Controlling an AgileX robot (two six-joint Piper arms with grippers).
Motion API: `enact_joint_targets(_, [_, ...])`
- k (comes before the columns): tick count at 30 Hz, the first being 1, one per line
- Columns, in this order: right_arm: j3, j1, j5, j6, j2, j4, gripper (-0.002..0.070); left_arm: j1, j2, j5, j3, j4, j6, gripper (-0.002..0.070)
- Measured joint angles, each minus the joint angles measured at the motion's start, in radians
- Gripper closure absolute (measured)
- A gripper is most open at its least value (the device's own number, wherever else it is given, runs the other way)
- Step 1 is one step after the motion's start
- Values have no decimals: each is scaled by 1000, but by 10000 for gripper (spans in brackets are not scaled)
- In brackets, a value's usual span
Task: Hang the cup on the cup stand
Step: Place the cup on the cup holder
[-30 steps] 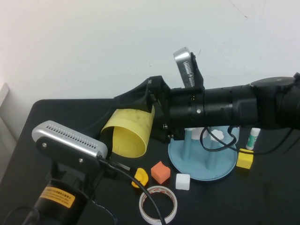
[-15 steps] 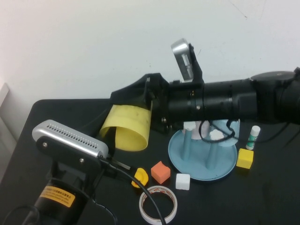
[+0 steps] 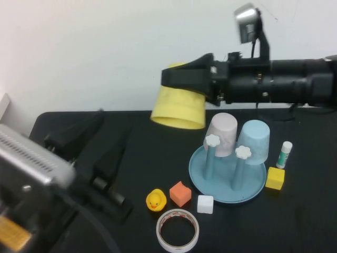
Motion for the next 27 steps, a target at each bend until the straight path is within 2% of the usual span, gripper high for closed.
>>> enact_joint_targets(2, [0, -23, 53, -126, 0, -2, 85, 0, -82, 148, 0, -14, -19, 403])
enact_joint_targets(6, [-1, -46, 108, -408, 0, -16, 85, 0, -249, 480, 0, -86, -12, 587])
enact_joint_targets(9, [-2, -51, 77, -600, 0, -77, 85, 0, -347, 671, 4, -101, 14, 650])
enact_joint_targets(13, [-2, -51, -75, -701, 0, -136, 85, 0, -402, 837, 4, -101, 41, 669])
enact_joint_targets(18, [-2, -53, -267, -755, 19, -141, 85, 0, -411, 889, 4, -101, 46, 675])
enact_joint_targets(27, [-2, -52, -315, -834, 176, -48, 85, 0, -411, 891, 4, -101, 46, 675])
